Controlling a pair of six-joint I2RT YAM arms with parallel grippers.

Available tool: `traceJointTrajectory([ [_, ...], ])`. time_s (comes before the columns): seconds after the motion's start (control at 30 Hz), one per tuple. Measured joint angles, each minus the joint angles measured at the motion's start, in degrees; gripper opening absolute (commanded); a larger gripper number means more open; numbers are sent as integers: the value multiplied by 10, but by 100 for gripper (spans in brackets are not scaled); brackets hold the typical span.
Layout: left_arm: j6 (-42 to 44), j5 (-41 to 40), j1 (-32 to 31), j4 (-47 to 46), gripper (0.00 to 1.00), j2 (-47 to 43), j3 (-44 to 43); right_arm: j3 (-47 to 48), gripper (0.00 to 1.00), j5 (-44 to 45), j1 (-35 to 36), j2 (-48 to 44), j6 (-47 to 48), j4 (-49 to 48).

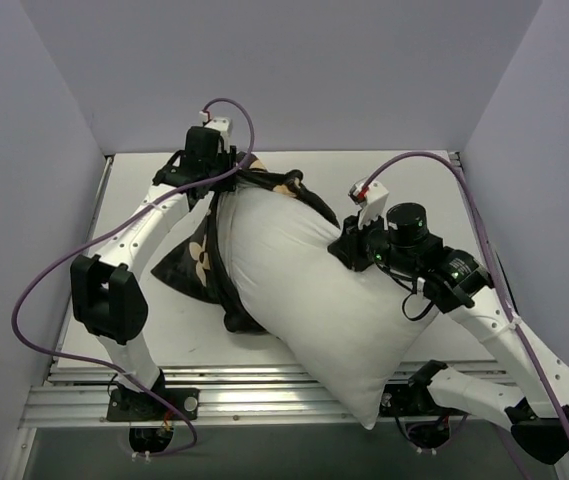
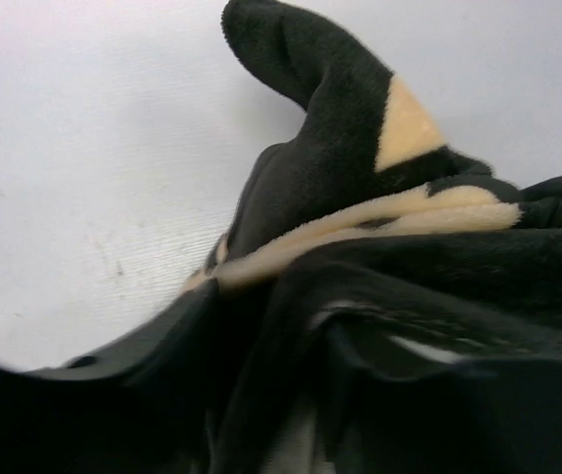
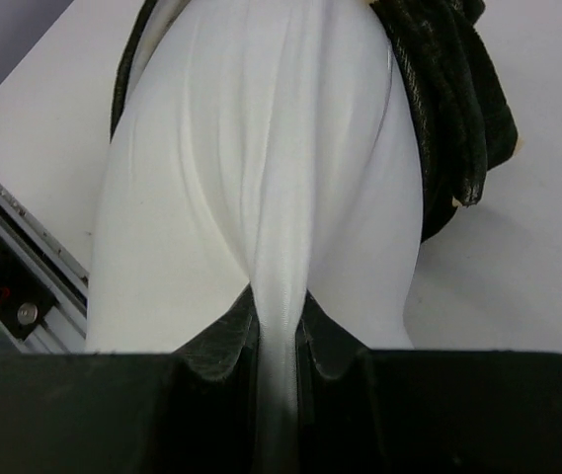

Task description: Remove the pillowcase from the pillow

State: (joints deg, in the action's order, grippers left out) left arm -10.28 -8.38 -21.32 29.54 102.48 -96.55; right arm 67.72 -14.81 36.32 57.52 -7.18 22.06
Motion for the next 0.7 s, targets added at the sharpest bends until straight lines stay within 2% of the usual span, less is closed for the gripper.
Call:
traceJointTrajectory([
  [0.07, -1, 10, 0, -12, 76, -5, 2, -36, 0, 24, -2, -1, -23, -25],
  [0.1, -3, 14, -1, -19, 89, -7, 3, -52, 0, 36, -4, 2, -37, -35],
  [0.17, -9, 18, -5, -30, 96, -14, 3, -82, 3, 57, -13, 15, -61, -55],
  [0.2, -13, 21, -10, -38, 96, -22, 8, -93, 7, 66, -20, 26, -72, -66],
  [0.3, -30, 32, -25, -57, 94, -66, 44, -115, 35, 82, -50, 65, -104, -99],
  [0.33, -38, 36, -30, -66, 94, -89, 63, -120, 55, 90, -64, 81, -117, -111],
  [0.43, -57, 42, -34, -68, 94, -172, 120, -122, 88, 125, -96, 108, -137, -127],
  [0.53, -72, 42, -32, -71, 94, -272, 188, -113, 97, 170, -112, 120, -137, -126],
  [0.7, -76, 43, -28, -57, 94, -410, 296, -42, 100, 230, -70, 132, -96, -103],
])
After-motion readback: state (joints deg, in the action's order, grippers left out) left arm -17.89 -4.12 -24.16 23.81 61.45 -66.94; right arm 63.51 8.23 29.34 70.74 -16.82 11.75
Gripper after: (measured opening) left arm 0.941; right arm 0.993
